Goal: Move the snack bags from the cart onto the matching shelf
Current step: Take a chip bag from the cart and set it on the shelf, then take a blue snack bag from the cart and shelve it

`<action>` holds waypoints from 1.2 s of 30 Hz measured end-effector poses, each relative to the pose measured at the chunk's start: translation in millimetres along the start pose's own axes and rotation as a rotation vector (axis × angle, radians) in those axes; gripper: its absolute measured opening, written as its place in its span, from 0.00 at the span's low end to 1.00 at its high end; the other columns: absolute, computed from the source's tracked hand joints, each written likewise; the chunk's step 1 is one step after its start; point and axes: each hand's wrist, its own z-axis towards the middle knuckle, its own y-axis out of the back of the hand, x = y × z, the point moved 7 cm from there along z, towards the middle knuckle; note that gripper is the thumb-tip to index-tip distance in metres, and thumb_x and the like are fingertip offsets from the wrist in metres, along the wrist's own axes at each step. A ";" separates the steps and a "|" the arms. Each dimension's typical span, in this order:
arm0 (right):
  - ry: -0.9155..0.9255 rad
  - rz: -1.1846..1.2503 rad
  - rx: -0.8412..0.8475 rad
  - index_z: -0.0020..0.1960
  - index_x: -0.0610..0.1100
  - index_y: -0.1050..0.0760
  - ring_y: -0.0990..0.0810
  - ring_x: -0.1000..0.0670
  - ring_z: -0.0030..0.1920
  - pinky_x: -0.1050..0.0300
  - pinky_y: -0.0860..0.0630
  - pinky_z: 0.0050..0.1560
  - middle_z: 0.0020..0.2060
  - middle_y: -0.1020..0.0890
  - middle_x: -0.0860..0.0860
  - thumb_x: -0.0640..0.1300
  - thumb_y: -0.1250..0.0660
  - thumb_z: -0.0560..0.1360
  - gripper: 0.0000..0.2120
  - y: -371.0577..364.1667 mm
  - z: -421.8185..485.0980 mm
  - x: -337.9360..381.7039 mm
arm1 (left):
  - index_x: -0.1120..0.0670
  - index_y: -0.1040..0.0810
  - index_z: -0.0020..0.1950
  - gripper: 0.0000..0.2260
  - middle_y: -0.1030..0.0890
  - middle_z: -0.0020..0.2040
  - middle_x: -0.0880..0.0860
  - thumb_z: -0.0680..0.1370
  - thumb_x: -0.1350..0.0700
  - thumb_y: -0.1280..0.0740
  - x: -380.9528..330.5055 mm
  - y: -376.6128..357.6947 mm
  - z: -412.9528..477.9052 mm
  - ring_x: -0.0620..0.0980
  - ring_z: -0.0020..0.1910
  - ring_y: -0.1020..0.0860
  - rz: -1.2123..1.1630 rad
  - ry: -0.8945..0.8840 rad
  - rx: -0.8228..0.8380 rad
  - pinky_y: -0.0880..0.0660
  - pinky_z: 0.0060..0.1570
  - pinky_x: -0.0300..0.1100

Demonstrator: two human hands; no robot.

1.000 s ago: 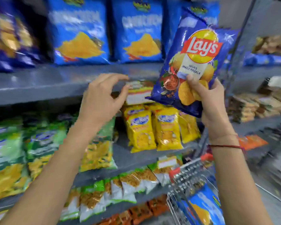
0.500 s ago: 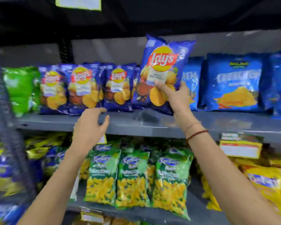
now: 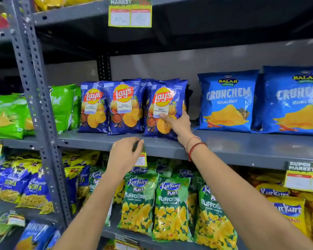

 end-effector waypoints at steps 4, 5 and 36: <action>0.000 -0.119 -0.005 0.70 0.44 0.33 0.24 0.44 0.65 0.43 0.28 0.67 0.64 0.22 0.46 0.59 0.21 0.58 0.46 -2.6 4.4 -0.8 | 0.56 0.20 0.49 0.18 0.18 0.38 0.52 0.78 0.47 0.45 1.2 -0.1 -0.4 0.55 0.39 0.21 -0.011 -0.025 -0.014 0.34 0.40 0.43; -0.002 -0.125 -0.008 0.71 0.44 0.34 0.25 0.44 0.65 0.43 0.28 0.67 0.65 0.22 0.46 0.59 0.21 0.58 0.47 -1.5 2.4 -0.7 | 0.56 0.20 0.49 0.18 0.17 0.39 0.53 0.78 0.47 0.45 2.0 -1.1 -0.3 0.55 0.40 0.21 -0.015 -0.034 -0.015 0.33 0.40 0.44; -0.157 -0.493 -1.066 0.44 0.48 0.25 0.22 0.61 0.32 0.69 0.27 0.32 0.37 0.20 0.48 0.40 0.29 0.73 0.07 530.5 -403.1 -56.0 | 0.60 0.20 0.48 0.11 0.17 0.46 0.58 0.75 0.55 0.38 -457.2 -224.5 -233.9 0.57 0.49 0.20 -0.921 -0.751 0.571 0.33 0.55 0.42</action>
